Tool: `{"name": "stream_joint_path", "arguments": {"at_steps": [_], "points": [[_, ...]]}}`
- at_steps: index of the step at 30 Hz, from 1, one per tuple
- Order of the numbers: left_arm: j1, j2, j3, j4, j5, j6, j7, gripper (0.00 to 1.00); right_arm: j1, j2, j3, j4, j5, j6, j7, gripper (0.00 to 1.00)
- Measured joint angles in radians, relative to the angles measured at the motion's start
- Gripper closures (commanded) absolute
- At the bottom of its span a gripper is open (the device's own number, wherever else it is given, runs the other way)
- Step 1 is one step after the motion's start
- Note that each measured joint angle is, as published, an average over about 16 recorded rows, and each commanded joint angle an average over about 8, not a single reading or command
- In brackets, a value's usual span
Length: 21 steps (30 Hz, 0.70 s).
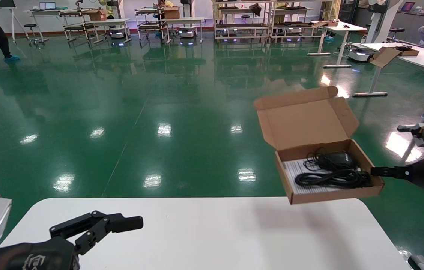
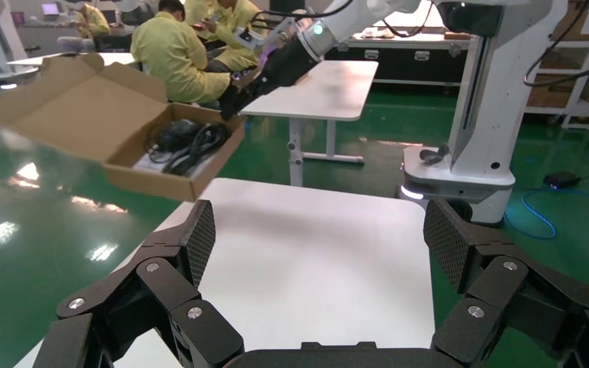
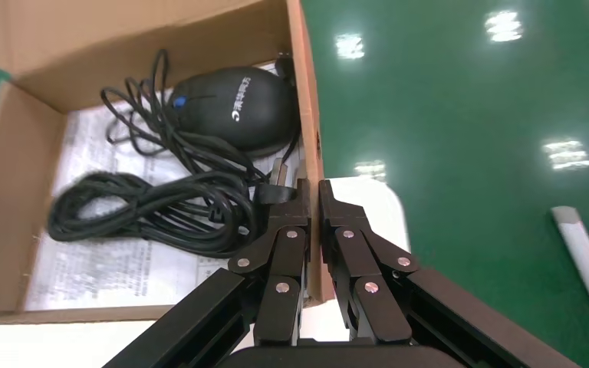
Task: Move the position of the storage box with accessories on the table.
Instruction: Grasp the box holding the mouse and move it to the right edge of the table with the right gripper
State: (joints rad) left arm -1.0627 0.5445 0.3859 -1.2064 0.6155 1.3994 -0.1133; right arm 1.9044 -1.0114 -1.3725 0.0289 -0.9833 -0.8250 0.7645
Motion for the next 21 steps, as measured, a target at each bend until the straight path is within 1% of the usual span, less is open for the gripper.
{"name": "stream_joint_path", "arguments": {"at_steps": [7,15,21], "points": [[0.0,0.0,0.0,0.0,0.0,0.0,0.0,0.0,-0.071,0.019,0.018,-0.022,0.025,0.091,-0.053,1.0],[0.0,0.0,0.0,0.0,0.0,0.0,0.0,0.0,-0.176,0.014,0.04,-0.035,0.056,0.202,-0.08,1.0],[0.0,0.0,0.0,0.0,0.0,0.0,0.0,0.0,-0.241,0.009,0.055,-0.029,0.078,0.251,-0.095,1.0]]}}
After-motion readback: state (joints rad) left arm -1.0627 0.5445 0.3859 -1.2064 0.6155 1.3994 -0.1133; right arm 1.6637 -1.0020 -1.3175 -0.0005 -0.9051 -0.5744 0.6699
